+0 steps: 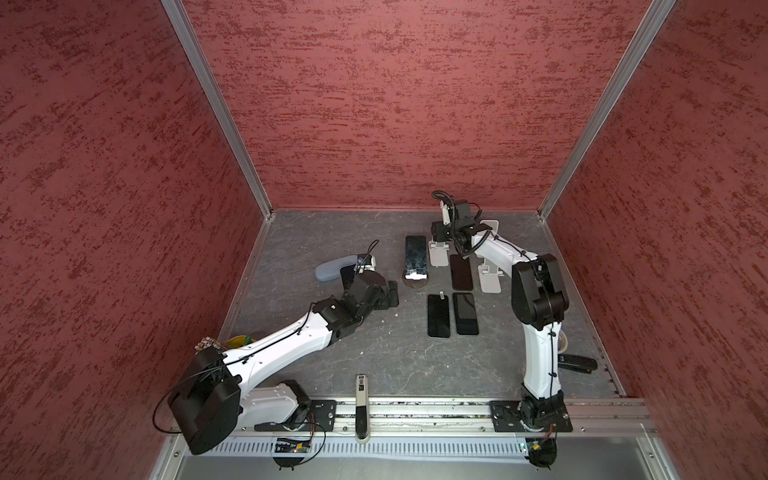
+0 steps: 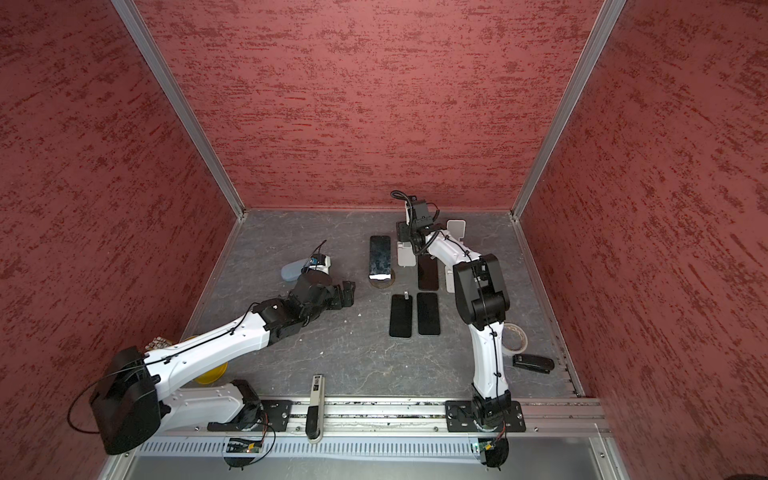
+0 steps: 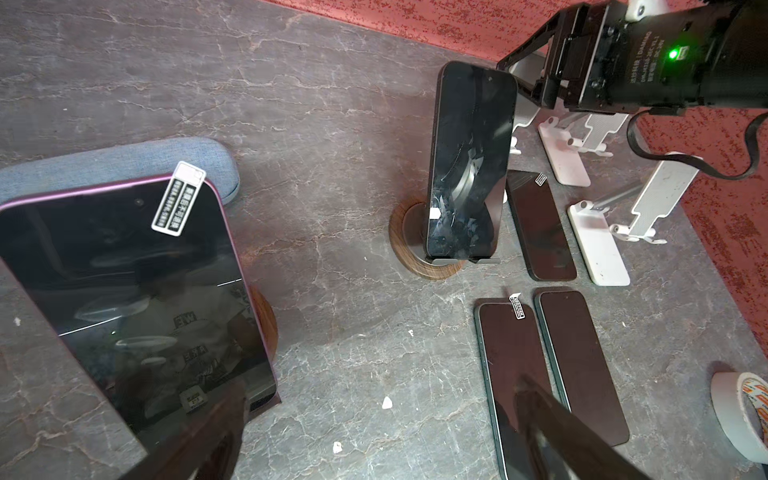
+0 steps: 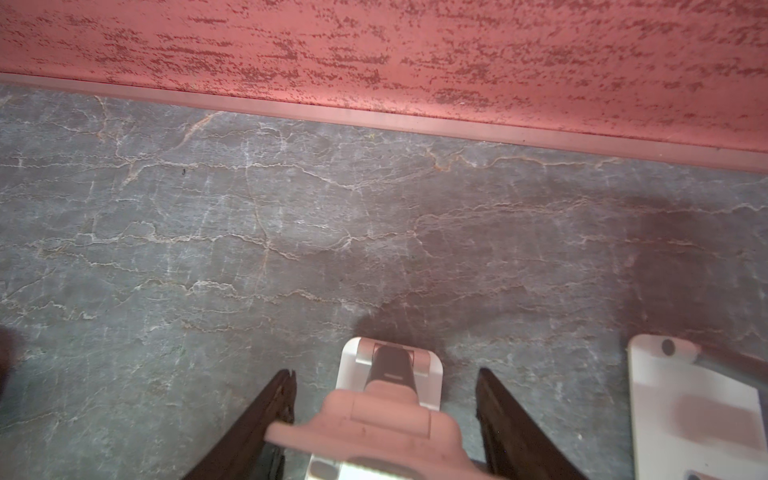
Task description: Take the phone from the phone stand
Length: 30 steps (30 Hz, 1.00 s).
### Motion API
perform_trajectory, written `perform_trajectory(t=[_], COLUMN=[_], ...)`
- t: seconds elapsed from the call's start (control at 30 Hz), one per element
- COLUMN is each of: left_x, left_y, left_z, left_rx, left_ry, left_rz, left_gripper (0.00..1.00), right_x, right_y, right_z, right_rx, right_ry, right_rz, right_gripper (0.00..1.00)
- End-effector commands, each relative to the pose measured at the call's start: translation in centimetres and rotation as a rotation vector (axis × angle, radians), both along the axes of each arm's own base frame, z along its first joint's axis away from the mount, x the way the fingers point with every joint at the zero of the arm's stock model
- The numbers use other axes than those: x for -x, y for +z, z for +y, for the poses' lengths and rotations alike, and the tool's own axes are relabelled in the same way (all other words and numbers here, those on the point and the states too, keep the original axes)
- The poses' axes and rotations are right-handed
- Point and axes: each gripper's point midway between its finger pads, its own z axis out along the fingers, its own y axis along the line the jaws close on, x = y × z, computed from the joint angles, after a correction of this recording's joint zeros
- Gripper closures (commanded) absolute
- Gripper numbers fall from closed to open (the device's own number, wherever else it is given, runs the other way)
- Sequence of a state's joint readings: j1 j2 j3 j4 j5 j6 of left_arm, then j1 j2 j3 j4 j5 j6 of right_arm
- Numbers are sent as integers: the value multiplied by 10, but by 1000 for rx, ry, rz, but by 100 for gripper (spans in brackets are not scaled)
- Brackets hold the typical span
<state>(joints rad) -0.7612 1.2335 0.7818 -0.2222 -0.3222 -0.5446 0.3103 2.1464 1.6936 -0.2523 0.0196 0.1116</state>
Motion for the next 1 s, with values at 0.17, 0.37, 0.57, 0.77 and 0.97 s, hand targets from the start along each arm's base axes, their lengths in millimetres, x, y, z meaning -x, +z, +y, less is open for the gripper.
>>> perform_trajectory(t=[0.17,0.37,0.57,0.77,0.97], left_x=[-8,-9,-8,-6,-2], left_y=[15,16,16,17,16], left_z=[-5,-8,-9,-9,-11], left_rx=[26,25,27,10,9], left_ry=[1,-13,-23,-38,-55], left_rz=[-41,-43,-41,-28,-10], left_gripper=[1,1,1,1,1], right_x=[-9,-7,-3,1,13], right_y=[4,5,10,30,60], right_z=[4,6,10,8,-1], right_rx=[-4,25,31,13,6], right_ry=[-24,-32,-40,-57,-85], right_rz=[-26,-31,-34,-52,-85], right_gripper=[30,29,24,19,16])
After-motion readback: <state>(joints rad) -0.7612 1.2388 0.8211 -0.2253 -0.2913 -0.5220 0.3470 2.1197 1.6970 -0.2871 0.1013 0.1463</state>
